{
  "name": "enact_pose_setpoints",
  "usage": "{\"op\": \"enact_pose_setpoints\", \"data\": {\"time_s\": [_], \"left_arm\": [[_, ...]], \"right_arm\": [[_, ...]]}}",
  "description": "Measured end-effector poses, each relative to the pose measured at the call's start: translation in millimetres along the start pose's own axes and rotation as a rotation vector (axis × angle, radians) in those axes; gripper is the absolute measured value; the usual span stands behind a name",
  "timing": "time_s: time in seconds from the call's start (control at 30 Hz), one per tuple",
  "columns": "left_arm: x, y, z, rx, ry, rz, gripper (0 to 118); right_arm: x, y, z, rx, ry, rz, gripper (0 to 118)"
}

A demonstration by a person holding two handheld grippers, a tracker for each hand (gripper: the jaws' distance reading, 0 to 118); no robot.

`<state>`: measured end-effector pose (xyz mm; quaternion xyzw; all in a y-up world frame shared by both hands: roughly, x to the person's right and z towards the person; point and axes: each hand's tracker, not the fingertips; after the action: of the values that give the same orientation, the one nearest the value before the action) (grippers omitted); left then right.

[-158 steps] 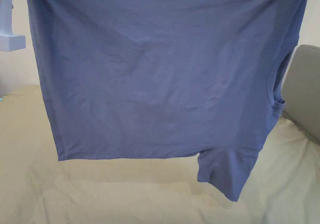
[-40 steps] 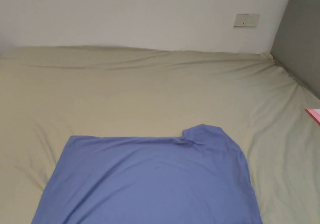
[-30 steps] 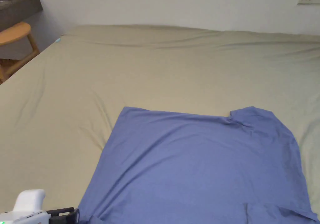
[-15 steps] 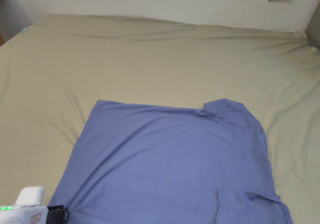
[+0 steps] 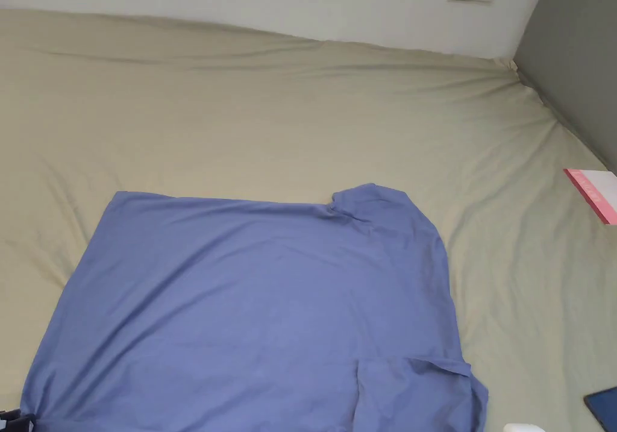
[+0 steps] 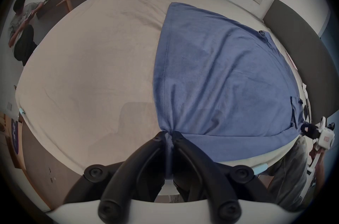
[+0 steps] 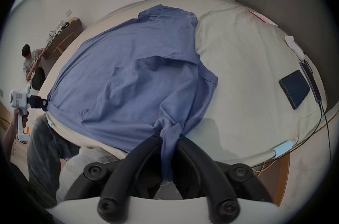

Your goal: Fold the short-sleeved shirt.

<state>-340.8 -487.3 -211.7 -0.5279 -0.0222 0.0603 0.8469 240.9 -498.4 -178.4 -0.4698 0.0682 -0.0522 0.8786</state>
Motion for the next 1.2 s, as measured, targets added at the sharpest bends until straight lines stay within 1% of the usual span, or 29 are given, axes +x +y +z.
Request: {"op": "enact_pose_setpoints", "data": {"time_s": [0.03, 0.1, 0.17, 0.2, 0.27, 0.33, 0.4, 0.43, 0.47, 0.5, 0.53, 0.57, 0.67, 0.7, 0.77, 0.8, 0.83, 0.9, 0.97, 1.03, 1.13, 1.2], "left_arm": [[0.4, 0.1, 2.8, 0.004, 0.001, -0.007, 4], [-0.9, 4.5, 5.1, 0.004, -0.001, -0.016, 4], [-0.4, 10.2, 12.7, 0.016, -0.010, -0.015, 4], [-0.4, 14.3, 14.8, 0.020, -0.014, -0.016, 4], [-0.5, 23.7, 15.7, 0.031, -0.018, -0.021, 4], [0.6, 33.6, 16.1, 0.038, -0.024, -0.031, 4], [-0.9, 47.4, 13.4, 0.051, -0.029, -0.040, 4], [-1.9, 53.6, 14.6, 0.078, -0.035, -0.020, 4], [-4.0, 60.8, 15.3, 0.084, -0.060, 0.013, 4], [-6.0, 66.6, 13.9, 0.083, -0.083, 0.028, 4], [-6.9, 73.4, 12.0, 0.084, -0.081, 0.029, 4], [-6.4, 79.7, 9.0, 0.094, -0.069, 0.025, 4], [-3.6, 98.2, -7.5, 0.105, -0.051, 0.017, 4], [-2.5, 103.6, -13.0, 0.107, -0.045, 0.015, 4], [1.4, 114.8, -24.4, 0.112, -0.020, 0.022, 4], [3.2, 120.3, -28.8, 0.109, -0.017, 0.013, 4], [5.6, 125.1, -32.8, 0.117, 0.003, -0.008, 4], [8.6, 136.0, -44.4, 0.113, 0.050, -0.071, 4], [9.0, 145.3, -58.5, 0.098, 0.059, -0.077, 4], [13.0, 151.4, -67.1, 0.098, 0.072, -0.085, 4], [18.3, 161.2, -73.3, 0.117, 0.088, -0.106, 4], [18.2, 166.9, -78.8, 0.114, 0.100, -0.113, 4]], "right_arm": [[-3.3, 2.6, -0.1, -0.011, -0.009, 0.007, 10], [-2.7, 6.0, 3.8, -0.010, 0.007, 0.017, 9], [5.2, 10.7, 6.7, -0.003, 0.020, 0.018, 9], [8.9, 13.9, 9.4, 0.005, 0.040, -0.002, 9], [21.1, 23.3, 12.9, 0.013, 0.088, -0.075, 9], [20.4, 33.7, 10.7, 0.015, 0.108, -0.132, 9], [29.5, 47.3, 9.2, 0.031, 0.108, -0.165, 9], [55.7, 48.0, -6.1, 0.035, 0.110, -0.185, 9], [68.0, 54.6, -12.0, 0.051, 0.106, -0.215, 9], [74.5, 61.7, -15.3, 0.063, 0.114, -0.227, 9], [62.3, 73.6, -12.1, 0.067, 0.114, -0.228, 9], [53.2, 84.2, -13.0, 0.074, 0.107, -0.223, 9], [44.5, 108.1, -33.8, 0.075, 0.069, -0.162, 9], [28.7, 117.1, -33.8, 0.075, 0.054, -0.143, 9], [18.7, 129.5, -46.0, 0.070, 0.034, -0.112, 9], [11.3, 137.6, -54.0, 0.076, 0.015, -0.082, 9], [11.6, 146.1, -58.2, 0.066, 0.009, -0.062, 9], [7.8, 155.9, -71.1, 0.052, -0.005, -0.049, 9], [22.6, 164.0, -89.0, 0.030, -0.023, -0.039, 9], [23.7, 166.1, -98.9, 0.022, -0.047, -0.023, 9], [21.0, 168.9, -106.4, 0.014, -0.074, 0.046, 9], [24.3, 172.7, -113.9, 0.008, -0.080, 0.073, 9]]}}
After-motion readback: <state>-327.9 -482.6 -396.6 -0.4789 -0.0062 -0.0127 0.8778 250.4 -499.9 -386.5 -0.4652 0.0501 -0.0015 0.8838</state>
